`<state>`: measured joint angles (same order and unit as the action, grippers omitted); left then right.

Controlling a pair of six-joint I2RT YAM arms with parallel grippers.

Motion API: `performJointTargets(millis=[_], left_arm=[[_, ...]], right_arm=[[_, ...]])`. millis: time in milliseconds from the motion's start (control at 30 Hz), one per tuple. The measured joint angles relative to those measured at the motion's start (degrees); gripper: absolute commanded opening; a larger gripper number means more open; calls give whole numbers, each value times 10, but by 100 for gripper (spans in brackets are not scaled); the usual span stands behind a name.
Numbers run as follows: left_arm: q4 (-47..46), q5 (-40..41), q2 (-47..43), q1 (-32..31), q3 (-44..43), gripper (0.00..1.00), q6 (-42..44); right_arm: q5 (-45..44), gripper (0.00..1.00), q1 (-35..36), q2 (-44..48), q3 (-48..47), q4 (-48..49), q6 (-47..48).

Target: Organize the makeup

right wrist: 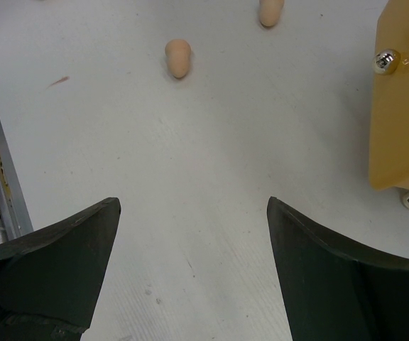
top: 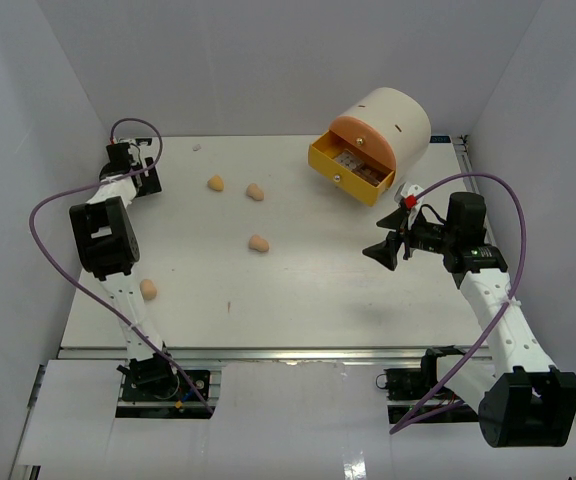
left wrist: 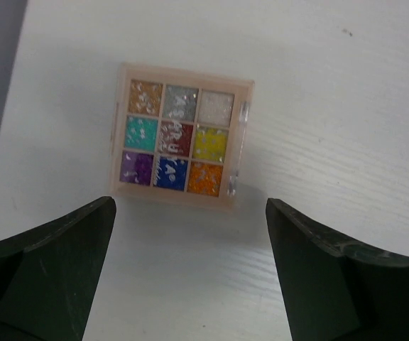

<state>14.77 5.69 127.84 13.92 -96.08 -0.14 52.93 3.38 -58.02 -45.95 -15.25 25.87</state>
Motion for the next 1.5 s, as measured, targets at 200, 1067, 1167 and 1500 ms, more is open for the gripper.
performJointTargets(millis=[200, 1067, 1167, 1500], left_arm=[[-22, 1, 21, 7, -21, 98, 40], [-40, -132, 70, 42, -77, 91, 107], [-35, -151, 70, 48, -77, 87, 109], [-13, -217, 70, 69, -83, 54, 97]], right_arm=[[0, 90, 0, -2, 0, 0, 0], [13, 90, 0, -10, 0, 0, 0], [13, 90, 0, -10, 0, 0, 0], [13, 90, 0, -10, 0, 0, 0]])
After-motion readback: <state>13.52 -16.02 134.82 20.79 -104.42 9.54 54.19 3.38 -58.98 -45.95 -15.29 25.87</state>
